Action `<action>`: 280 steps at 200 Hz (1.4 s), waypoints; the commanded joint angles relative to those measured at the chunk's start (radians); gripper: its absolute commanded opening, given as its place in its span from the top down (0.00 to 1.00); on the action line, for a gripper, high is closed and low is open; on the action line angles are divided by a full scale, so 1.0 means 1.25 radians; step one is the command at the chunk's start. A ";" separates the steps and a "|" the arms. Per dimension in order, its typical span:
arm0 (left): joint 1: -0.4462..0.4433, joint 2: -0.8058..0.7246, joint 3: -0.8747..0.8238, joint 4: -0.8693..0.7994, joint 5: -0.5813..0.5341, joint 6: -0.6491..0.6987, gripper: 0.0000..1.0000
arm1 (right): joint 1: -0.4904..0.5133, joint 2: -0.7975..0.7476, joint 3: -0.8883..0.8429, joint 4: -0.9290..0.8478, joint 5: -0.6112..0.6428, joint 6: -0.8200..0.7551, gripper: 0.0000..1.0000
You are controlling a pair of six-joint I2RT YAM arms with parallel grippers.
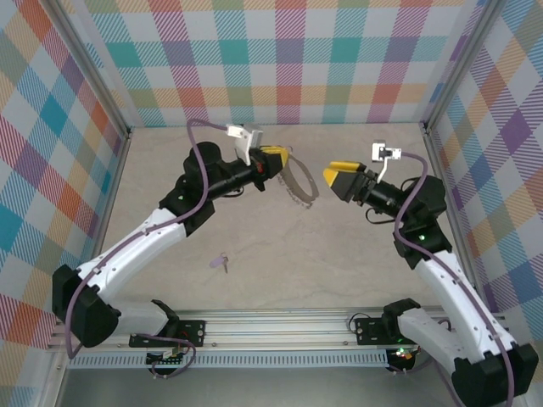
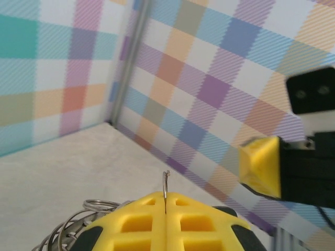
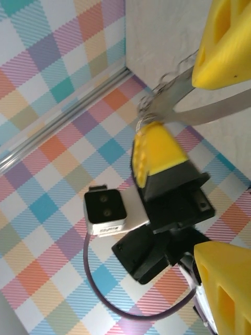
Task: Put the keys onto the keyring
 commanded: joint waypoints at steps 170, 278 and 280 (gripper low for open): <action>0.308 -0.013 -0.012 0.096 -0.064 -0.066 1.00 | 0.567 0.667 0.284 -0.503 0.487 -0.019 0.36; 0.437 -0.013 -0.030 0.143 -0.028 -0.154 1.00 | 0.644 1.017 0.665 -0.719 0.584 -0.041 0.41; 0.439 -0.014 -0.031 0.143 -0.027 -0.154 1.00 | 0.644 1.021 0.671 -0.723 0.584 -0.042 0.41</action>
